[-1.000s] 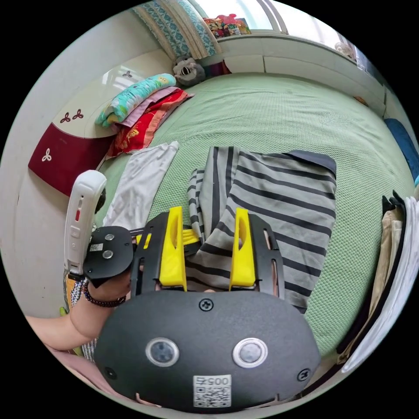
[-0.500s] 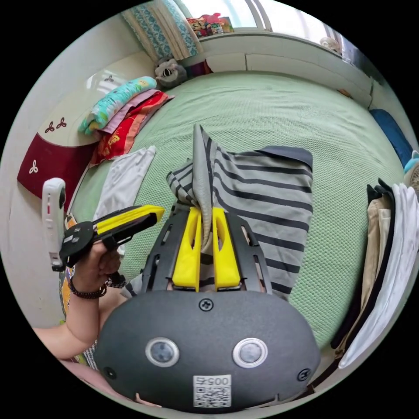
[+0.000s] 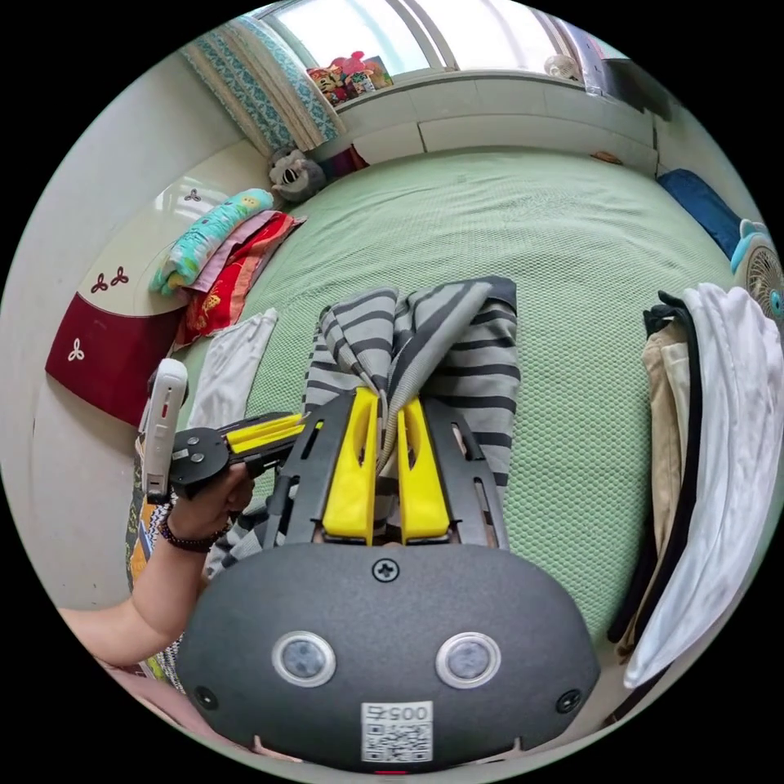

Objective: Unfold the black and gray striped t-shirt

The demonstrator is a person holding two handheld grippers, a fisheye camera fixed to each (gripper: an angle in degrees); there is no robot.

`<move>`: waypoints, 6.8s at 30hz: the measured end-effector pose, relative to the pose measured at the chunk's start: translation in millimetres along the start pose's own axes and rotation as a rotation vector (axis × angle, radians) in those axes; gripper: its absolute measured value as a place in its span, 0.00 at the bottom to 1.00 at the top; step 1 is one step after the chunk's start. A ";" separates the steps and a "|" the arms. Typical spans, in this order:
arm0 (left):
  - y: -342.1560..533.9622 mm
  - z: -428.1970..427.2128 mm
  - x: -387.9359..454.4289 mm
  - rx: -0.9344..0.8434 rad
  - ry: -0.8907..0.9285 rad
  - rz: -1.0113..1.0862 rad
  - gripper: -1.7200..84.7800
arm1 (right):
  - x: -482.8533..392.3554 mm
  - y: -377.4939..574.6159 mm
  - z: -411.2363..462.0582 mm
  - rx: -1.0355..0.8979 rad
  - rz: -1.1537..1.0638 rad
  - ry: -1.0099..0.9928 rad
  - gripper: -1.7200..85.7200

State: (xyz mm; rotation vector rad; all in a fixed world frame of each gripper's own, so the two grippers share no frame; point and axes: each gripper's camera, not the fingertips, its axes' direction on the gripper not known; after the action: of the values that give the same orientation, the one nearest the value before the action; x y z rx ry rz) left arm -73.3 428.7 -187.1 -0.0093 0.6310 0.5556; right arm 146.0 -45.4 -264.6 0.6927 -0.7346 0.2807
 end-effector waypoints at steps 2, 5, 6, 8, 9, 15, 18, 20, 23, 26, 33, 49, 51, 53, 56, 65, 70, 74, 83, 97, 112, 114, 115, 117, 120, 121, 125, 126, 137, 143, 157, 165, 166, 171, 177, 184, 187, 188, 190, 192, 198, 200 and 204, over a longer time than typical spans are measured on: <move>4.4 -12.0 1.9 0.020 -0.009 0.000 0.07 | -0.6 3.1 -6.6 0.018 -0.015 0.004 0.02; 14.3 -38.2 -7.1 0.082 -0.009 -0.030 0.07 | 1.1 7.7 -19.5 0.050 -0.038 0.037 0.02; 16.8 -44.5 -10.3 0.097 -0.009 -0.041 0.07 | 3.1 9.5 -26.3 0.069 -0.043 0.062 0.02; 28.9 -67.5 -23.8 0.150 -0.084 -0.083 0.06 | 8.0 12.5 -38.8 0.103 -0.051 0.096 0.02; 32.4 -72.7 -28.0 0.161 -0.117 -0.099 0.06 | 12.8 14.6 -48.1 0.130 -0.051 0.116 0.02; 75.0 -110.6 -90.2 0.214 -0.353 -0.348 0.07 | 53.7 24.1 -67.8 0.174 0.009 0.267 0.02; 84.0 -111.1 -103.0 0.167 -0.336 -0.357 0.08 | 78.7 20.2 -52.1 0.096 0.129 0.260 0.03; 86.8 -110.0 -100.2 0.133 -0.361 -0.332 0.09 | 90.9 18.3 -40.1 0.018 0.193 0.279 0.08; 93.4 -118.0 -97.2 0.136 -0.385 -0.322 0.09 | 105.2 22.2 -40.7 -0.045 0.288 0.306 0.11; 100.4 -126.7 -100.6 0.138 -0.375 -0.313 0.10 | 105.8 32.9 -61.8 0.005 0.288 0.233 0.13; 138.7 -149.9 -131.4 0.141 -0.295 -0.395 0.15 | 102.3 62.3 -84.3 0.071 0.286 0.098 0.16; 278.5 -182.6 -190.5 0.111 0.007 -0.325 0.17 | 31.1 161.2 -65.8 -0.091 0.139 0.184 0.19; 283.4 -176.1 -179.0 0.121 0.021 -0.281 0.18 | 24.3 158.8 -56.7 -0.085 0.161 0.189 0.18; 280.5 -159.2 -164.8 0.112 0.045 -0.249 0.18 | 20.9 154.3 -46.5 -0.101 0.183 0.172 0.17; 265.0 -132.3 -153.1 0.084 0.047 -0.252 0.16 | 16.1 146.5 -24.7 -0.144 0.217 0.205 0.11; 259.6 -158.5 -126.1 0.057 -0.106 -0.129 0.06 | -13.1 154.0 -89.6 -0.093 0.093 0.282 0.01; 282.3 -172.7 -126.7 0.040 -0.074 -0.121 0.07 | 2.6 189.4 -121.4 -0.094 0.097 0.325 0.01; 302.2 -150.6 -134.5 -0.024 -0.091 -0.193 0.06 | 16.3 210.8 -97.4 -0.167 0.144 0.297 0.02; 314.6 -196.1 -154.6 0.082 -0.106 -0.223 0.08 | -72.2 161.2 -144.3 0.010 -0.028 0.376 0.17; 259.0 -141.7 -123.9 0.002 -0.094 -0.168 0.08 | -119.7 19.4 2.5 -0.130 -0.125 0.491 0.09; 305.9 -231.0 -124.2 0.144 -0.019 -0.301 0.08 | -94.0 164.4 -167.5 0.027 -0.073 0.403 0.01; 309.4 -250.7 -122.2 0.181 -0.026 -0.300 0.10 | -76.3 186.2 -165.4 -0.017 -0.037 0.449 0.01; 309.8 -263.3 -120.5 0.201 -0.029 -0.290 0.11 | -72.0 190.2 -162.9 -0.032 -0.029 0.461 0.01; 309.1 -280.6 -118.0 0.231 -0.025 -0.279 0.13 | -58.4 202.0 -151.5 -0.076 -0.003 0.474 0.01; 302.1 -301.8 -106.2 0.270 0.005 -0.217 0.15 | -47.0 208.6 -147.9 -0.072 0.055 0.438 0.01; 295.3 -306.1 -97.5 0.266 -0.004 -0.177 0.16 | -45.7 208.9 -148.1 -0.071 0.061 0.435 0.01; 262.3 -312.7 -55.1 0.244 -0.045 -0.015 0.20 | -40.0 210.3 -150.0 -0.077 0.057 0.434 0.01; 258.3 -314.3 -48.1 0.248 -0.049 0.002 0.21 | -38.9 211.4 -152.1 -0.077 0.052 0.434 0.01; 204.8 -294.8 22.0 0.103 -0.426 -0.038 0.06 | -26.2 224.5 -177.3 -0.055 0.066 0.398 0.01; 256.2 -349.5 8.1 0.138 -0.356 -0.068 0.04 | -23.4 234.2 -202.6 -0.038 0.078 0.370 0.01; 415.6 -544.0 -4.0 0.389 -0.213 -0.103 0.03 | -95.1 288.1 -375.5 0.221 -0.059 0.358 0.01; 507.8 -621.1 21.0 0.482 -0.135 -0.039 0.03 | -133.5 353.9 -470.6 0.291 -0.137 0.384 0.01; 522.5 -624.7 24.7 0.476 -0.126 -0.032 0.03 | -134.2 358.7 -473.6 0.281 -0.138 0.379 0.01; 573.1 -602.2 27.1 0.331 -0.067 -0.041 0.05 | -123.1 404.7 -468.4 0.139 -0.074 0.283 0.01; 599.5 -575.8 0.2 0.154 -0.187 -0.137 0.08 | -89.7 442.9 -410.0 -0.178 0.016 0.199 0.07; 497.2 -541.5 -13.5 0.233 -0.158 -0.092 0.11 | -102.1 358.7 -386.8 -0.054 -0.047 0.211 0.13; 425.5 -502.4 -2.0 0.248 -0.122 -0.035 0.13 | -134.4 300.0 -343.1 -0.019 -0.173 0.170 0.15; 396.3 -485.0 1.7 0.249 -0.117 -0.022 0.14 | -146.3 276.0 -320.6 -0.015 -0.207 0.174 0.16; 352.6 -457.4 7.0 0.247 -0.129 -0.003 0.15 | -160.3 240.4 -284.6 -0.011 -0.245 0.197 0.17; 311.8 -429.5 9.9 0.237 -0.132 0.004 0.15 | -167.2 193.6 -236.9 -0.006 -0.250 0.214 0.18; 203.0 -337.4 19.0 0.157 -0.090 0.054 0.17 | -162.9 98.4 -125.6 -0.060 -0.222 0.286 0.19; 172.5 -305.7 20.3 0.140 -0.105 0.058 0.17 | -158.7 77.7 -102.1 -0.071 -0.199 0.289 0.19; 139.8 -263.6 9.4 0.100 -0.114 0.006 0.16 | -141.2 46.5 -72.7 -0.040 -0.097 0.298 0.17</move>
State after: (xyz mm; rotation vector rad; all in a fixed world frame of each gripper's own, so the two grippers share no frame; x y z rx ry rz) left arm -283.0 507.0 -384.5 0.1177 0.5467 0.5262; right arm 60.8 37.7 -379.5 0.6301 -0.4206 0.2725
